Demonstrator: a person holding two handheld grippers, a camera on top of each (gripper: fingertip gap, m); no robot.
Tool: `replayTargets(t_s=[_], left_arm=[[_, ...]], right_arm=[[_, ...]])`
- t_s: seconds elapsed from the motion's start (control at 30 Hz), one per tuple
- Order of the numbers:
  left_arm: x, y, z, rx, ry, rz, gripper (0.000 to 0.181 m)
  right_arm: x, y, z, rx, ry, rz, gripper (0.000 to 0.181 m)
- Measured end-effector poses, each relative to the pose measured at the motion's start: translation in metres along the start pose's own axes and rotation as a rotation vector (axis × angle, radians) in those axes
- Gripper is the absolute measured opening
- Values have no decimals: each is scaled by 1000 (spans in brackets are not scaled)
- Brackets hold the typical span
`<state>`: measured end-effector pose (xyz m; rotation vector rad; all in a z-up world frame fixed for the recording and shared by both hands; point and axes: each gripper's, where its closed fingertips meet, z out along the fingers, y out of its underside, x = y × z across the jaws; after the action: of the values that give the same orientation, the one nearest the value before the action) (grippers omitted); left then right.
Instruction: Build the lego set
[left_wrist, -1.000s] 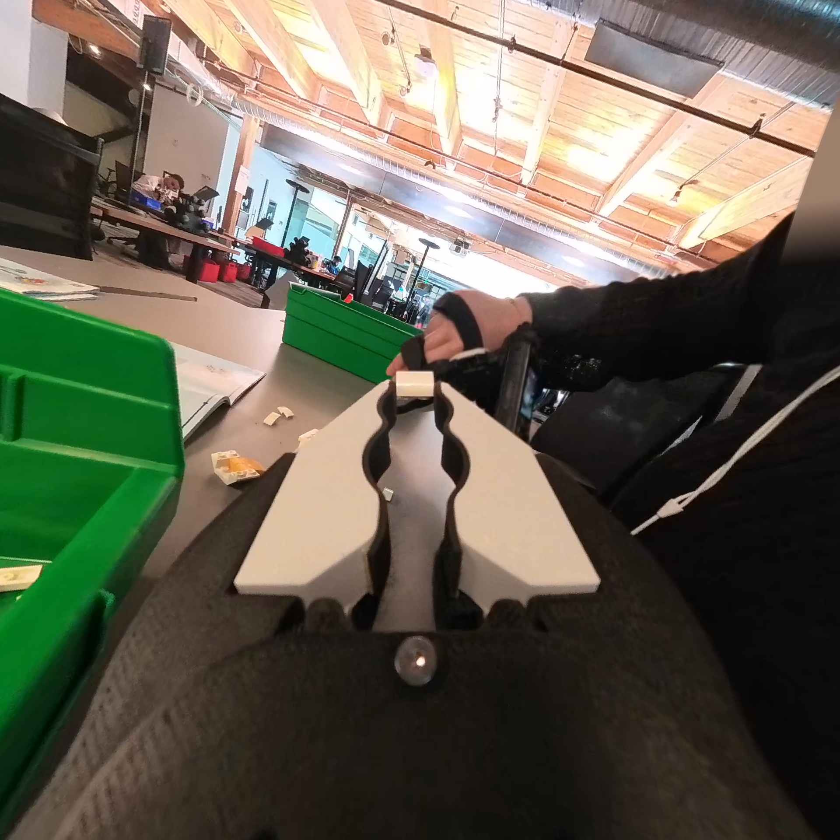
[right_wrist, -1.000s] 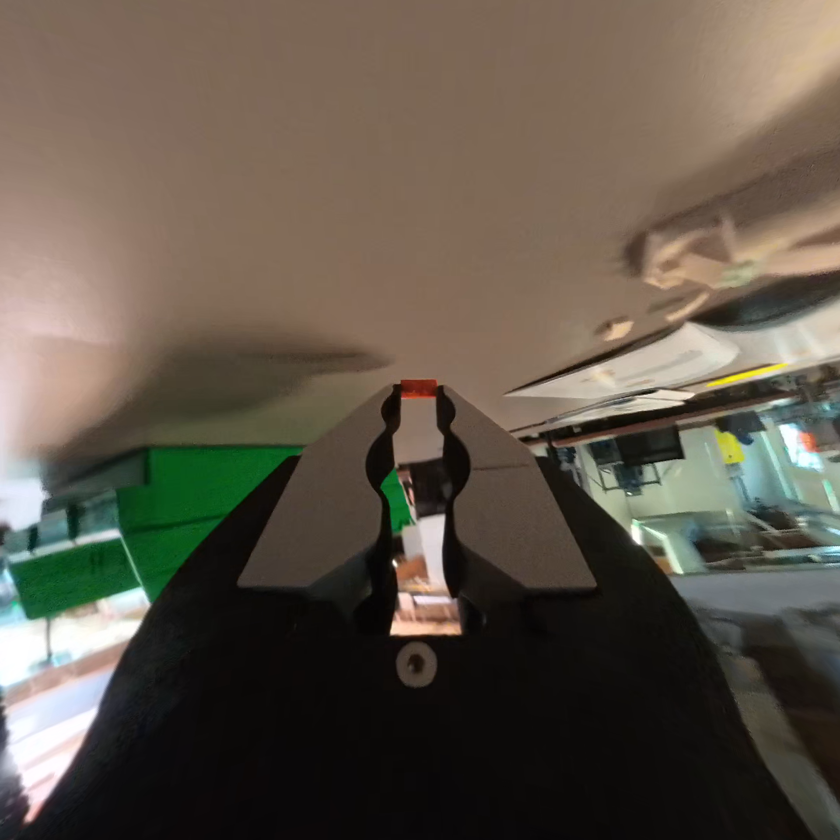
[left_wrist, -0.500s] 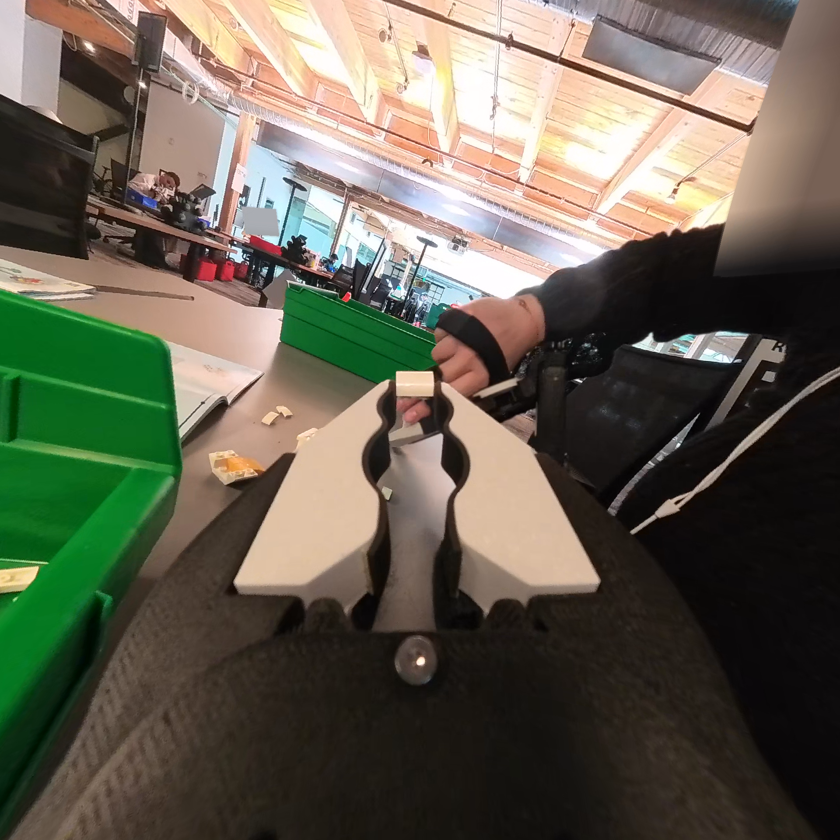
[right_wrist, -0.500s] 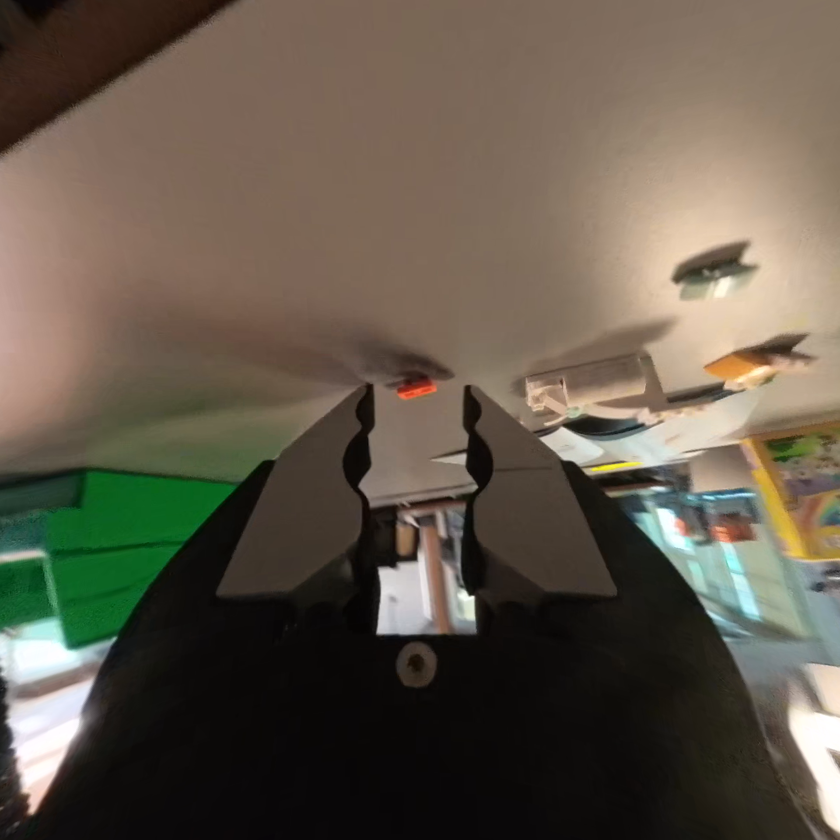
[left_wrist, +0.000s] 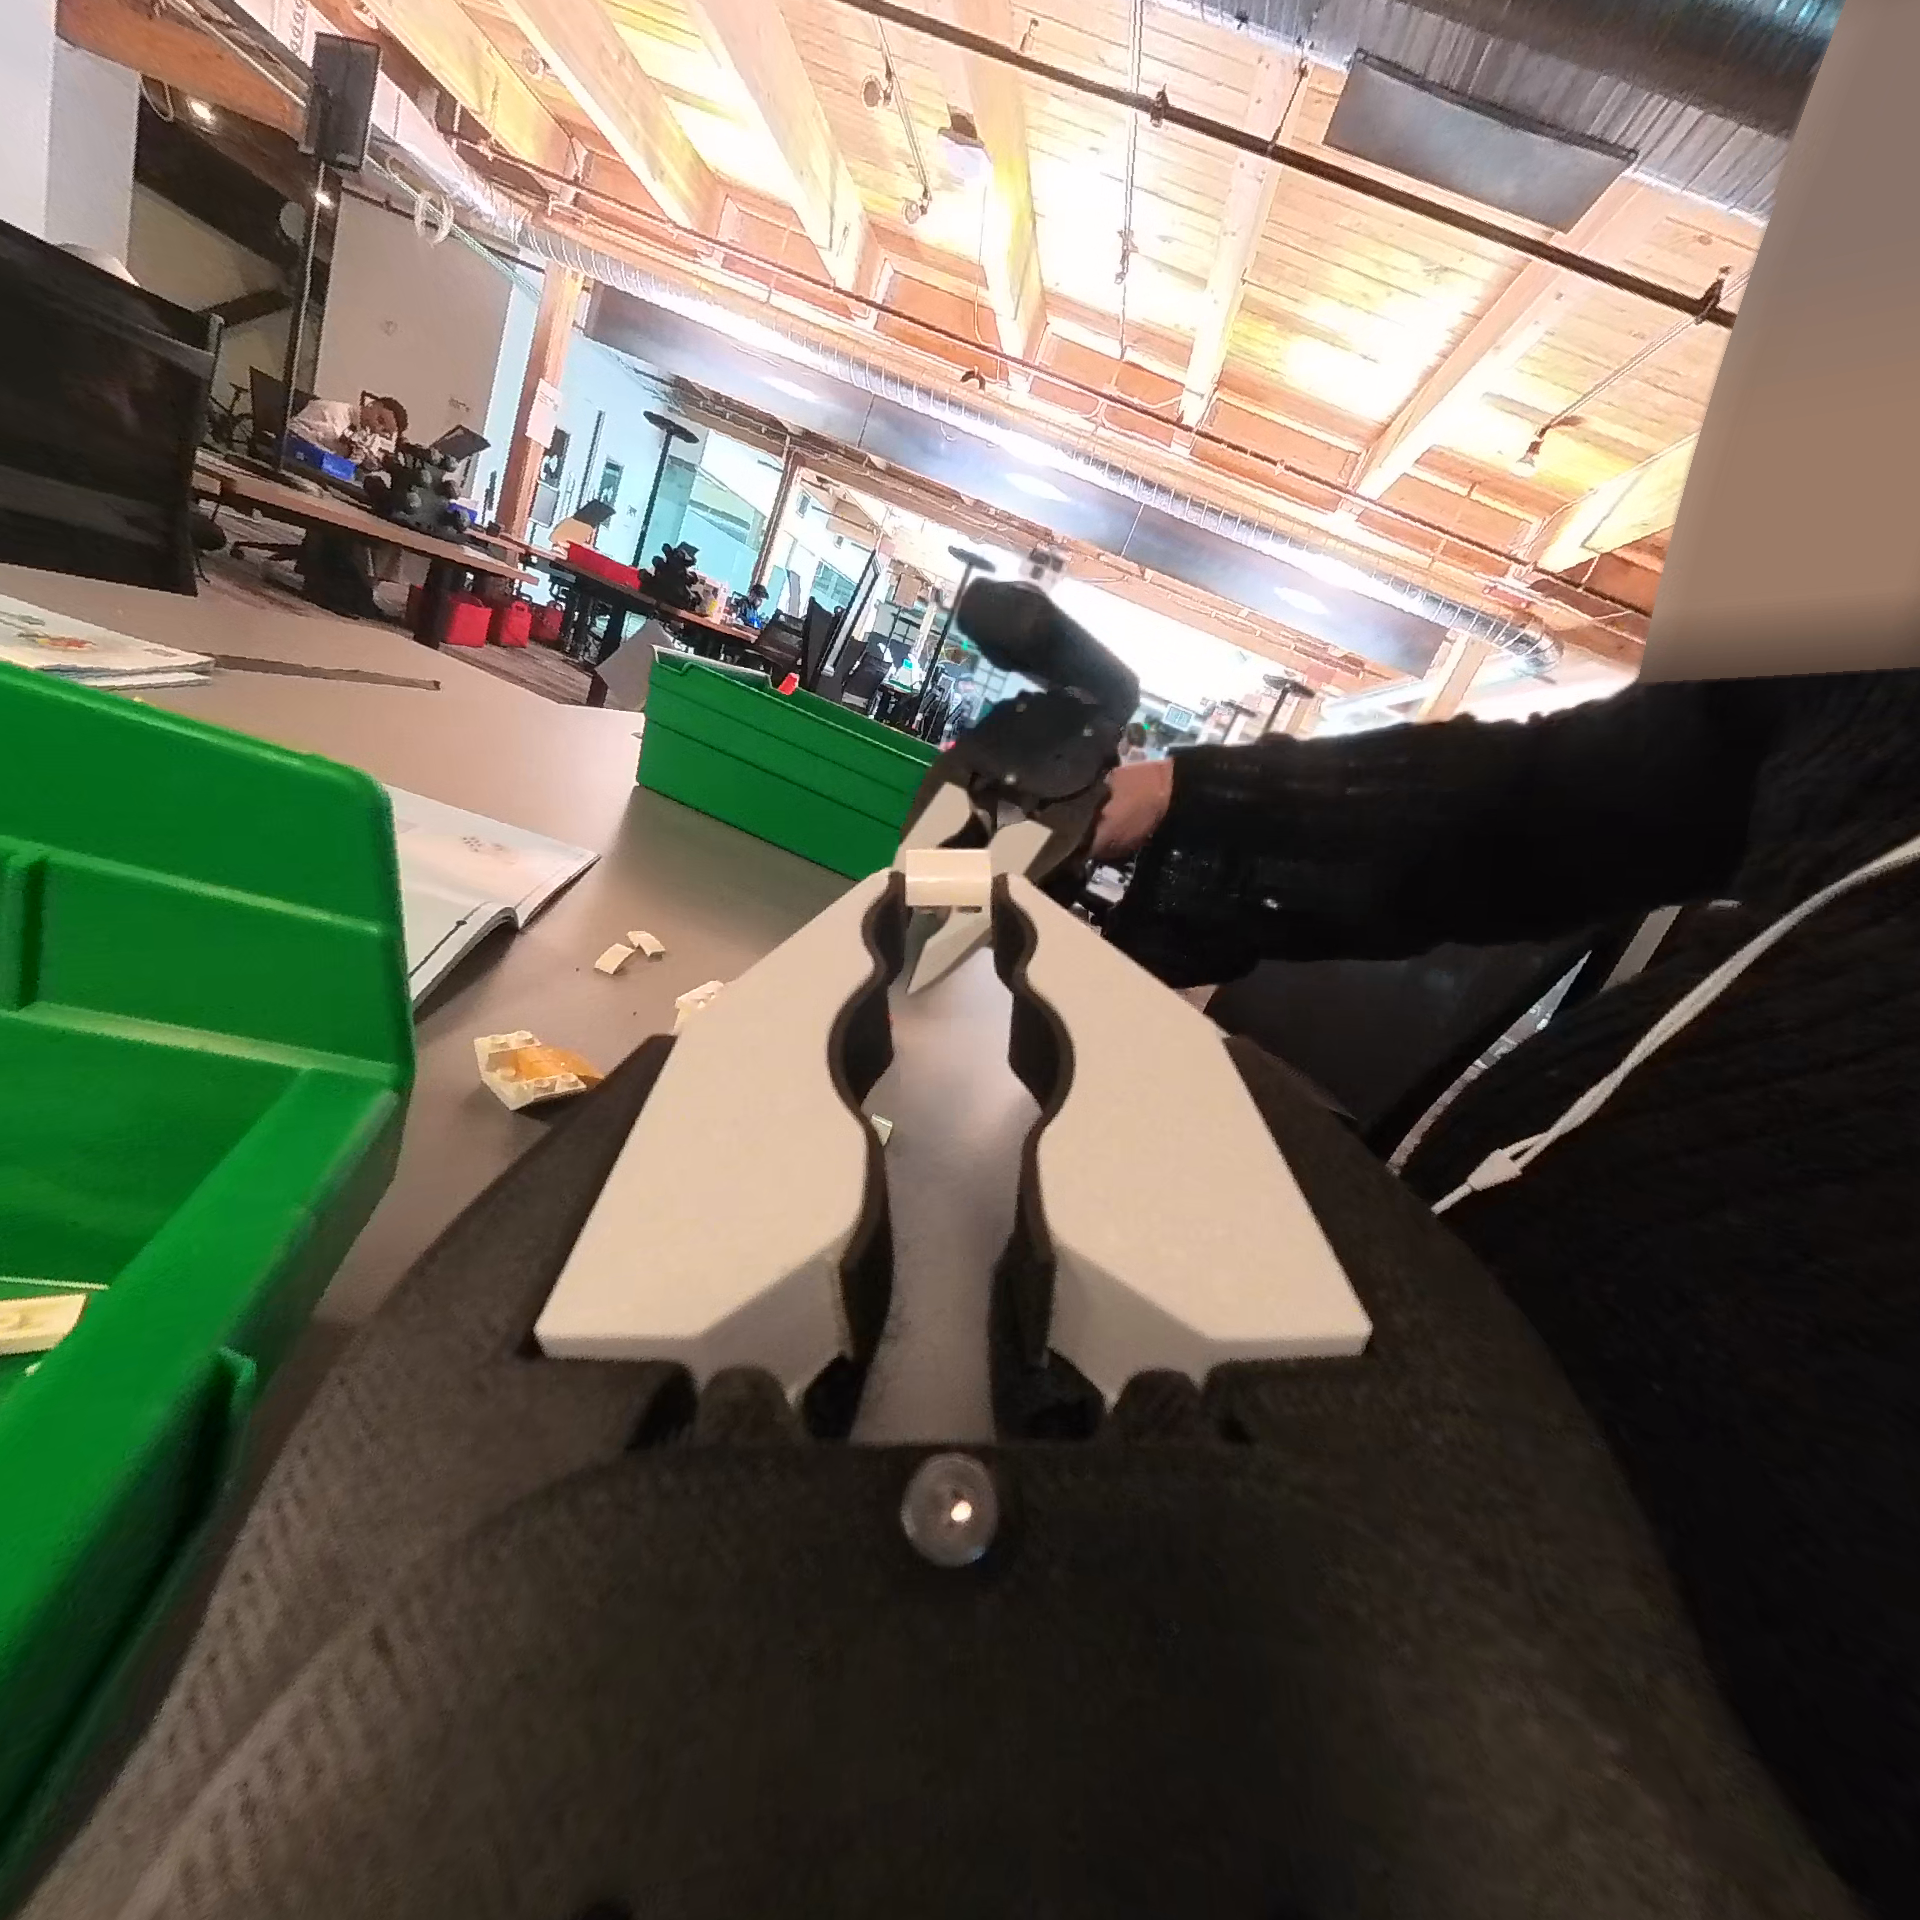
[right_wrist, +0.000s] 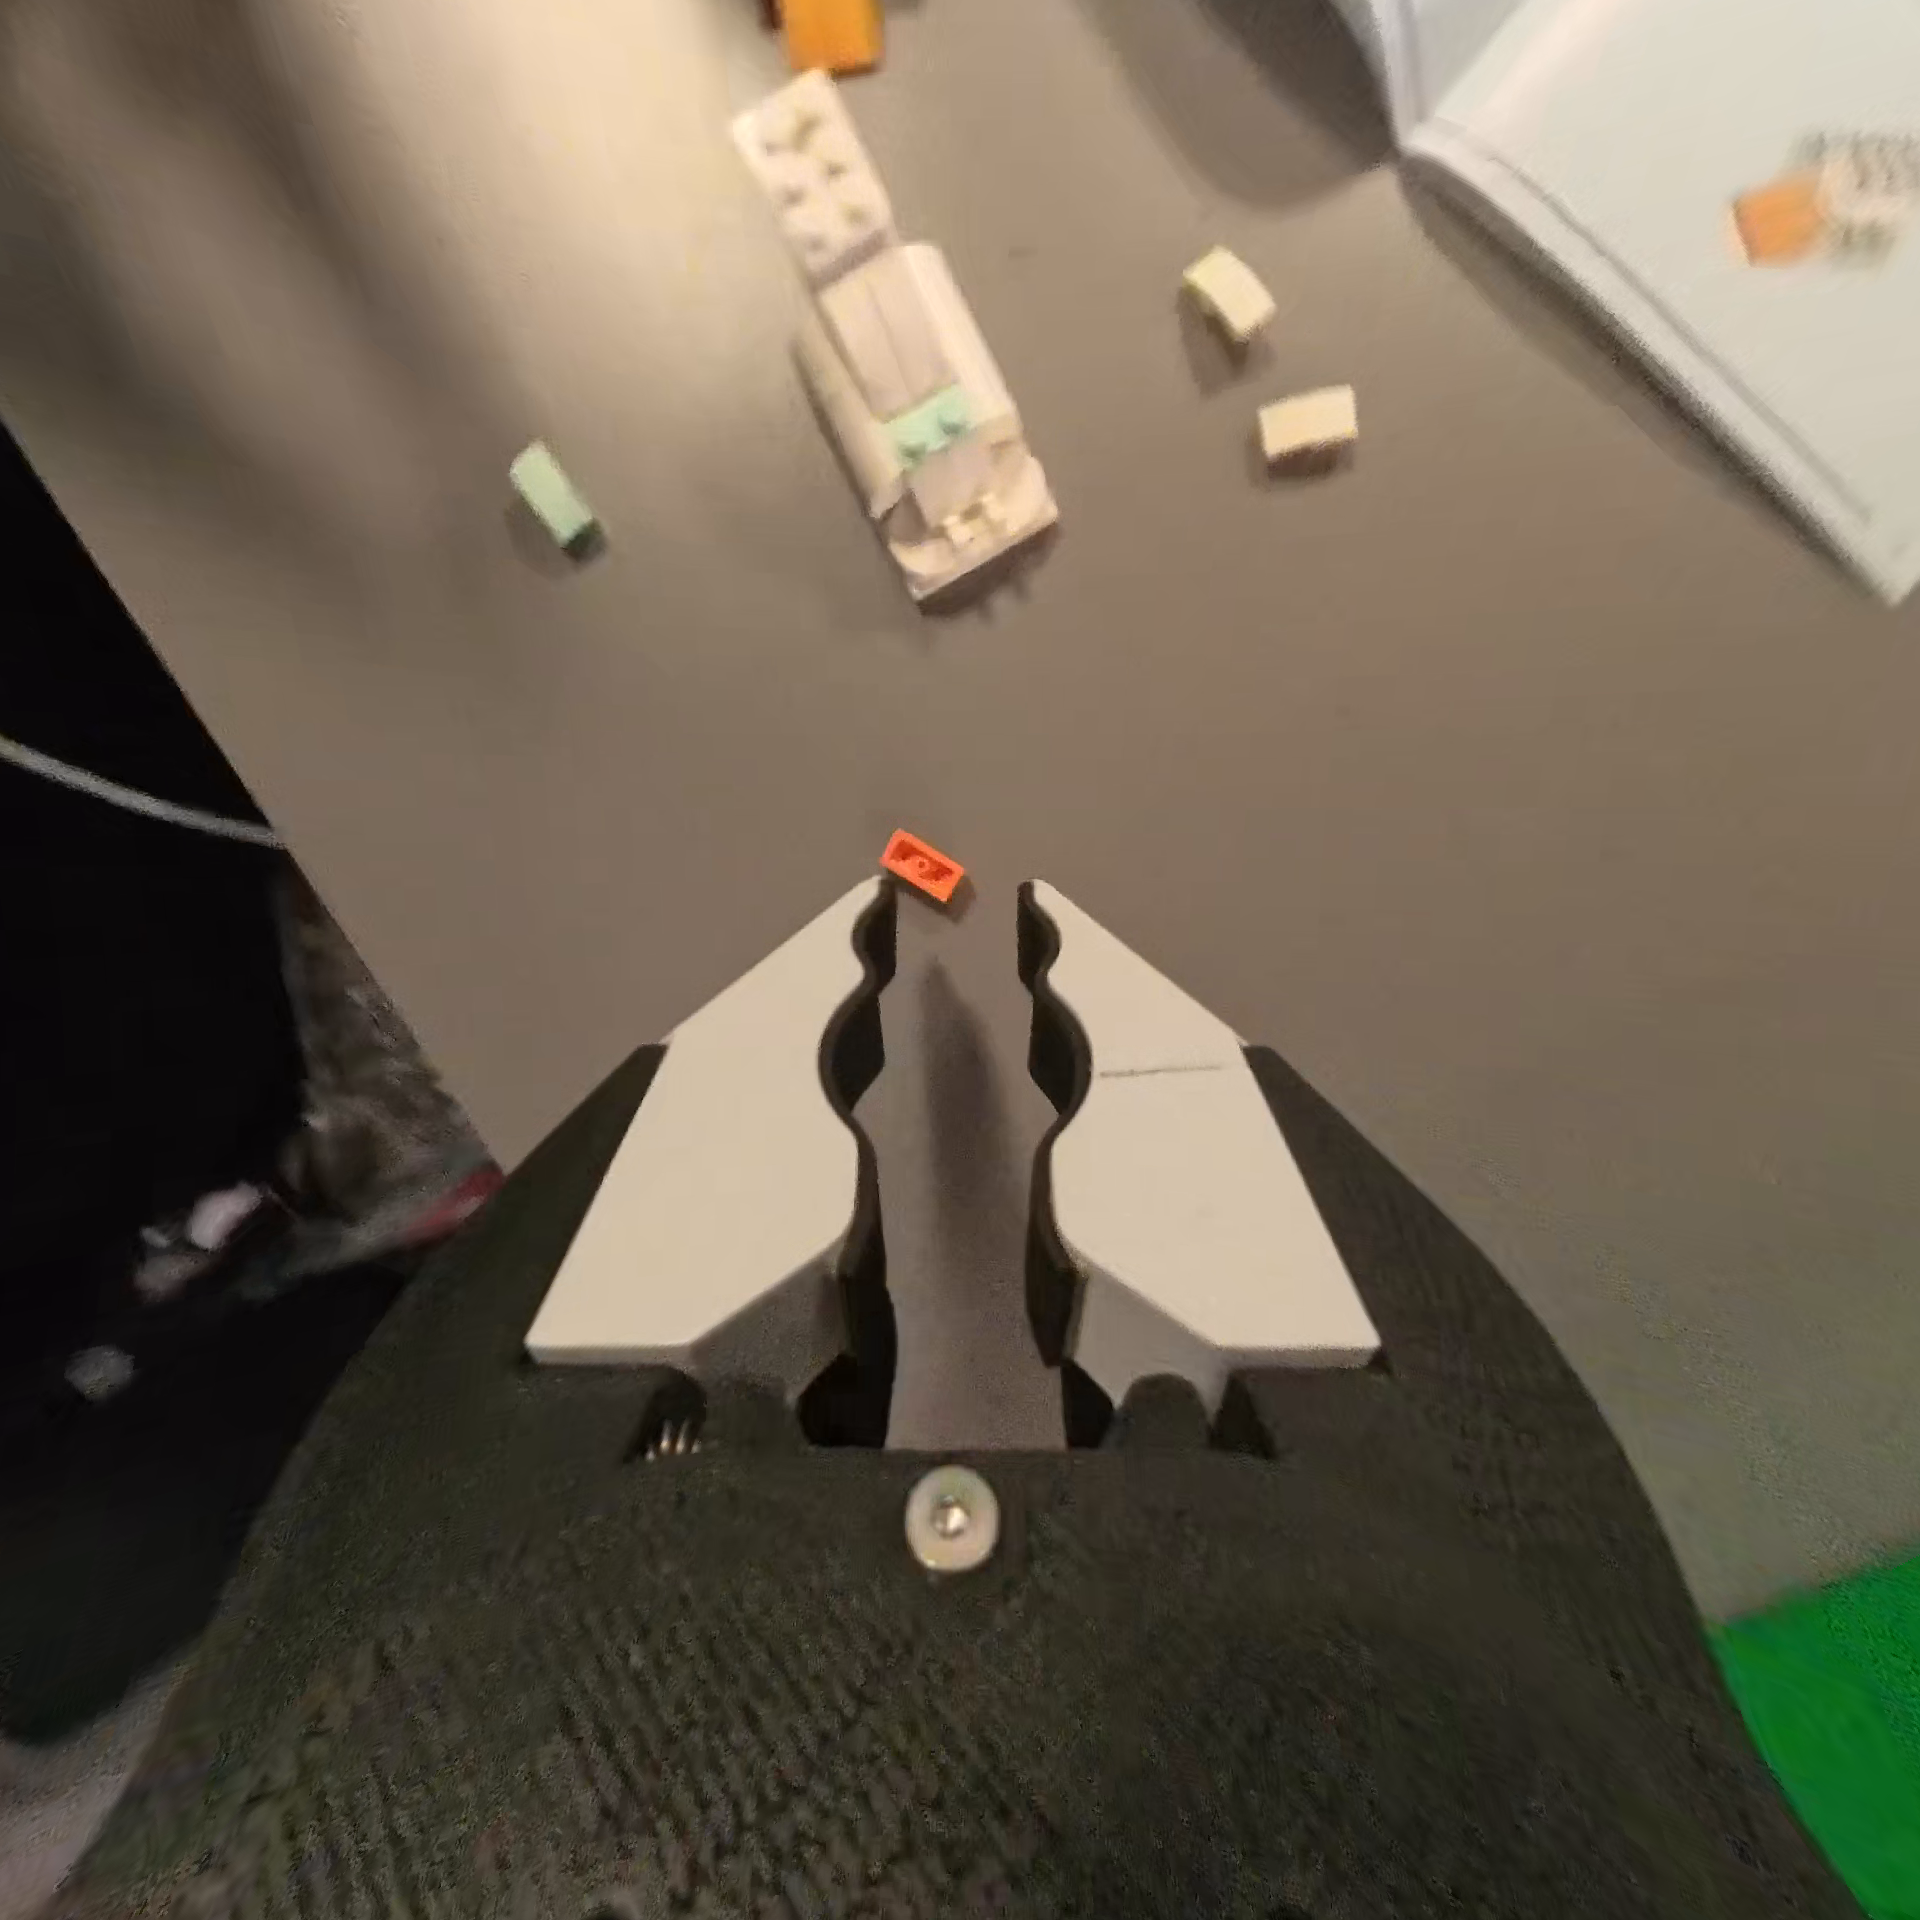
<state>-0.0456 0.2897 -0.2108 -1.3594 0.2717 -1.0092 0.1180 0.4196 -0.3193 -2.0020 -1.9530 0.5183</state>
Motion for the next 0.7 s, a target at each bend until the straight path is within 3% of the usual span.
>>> replayTargets(t_s=[0.1,0.33,0.53,0.7], left_arm=[[0,0,0,0,-3,0,15],[-1,0,0,0,-7,-6,15],[-2,1,0,-5,-3,-14,15],[-2,1,0,-4,-5,-17,15]], right_arm=[[-3,0,3,39,21,182,26],[-12,4,10,175,200,346,28],[-6,2,13,256,255,392,26],[-6,2,14,258,274,310,17]])
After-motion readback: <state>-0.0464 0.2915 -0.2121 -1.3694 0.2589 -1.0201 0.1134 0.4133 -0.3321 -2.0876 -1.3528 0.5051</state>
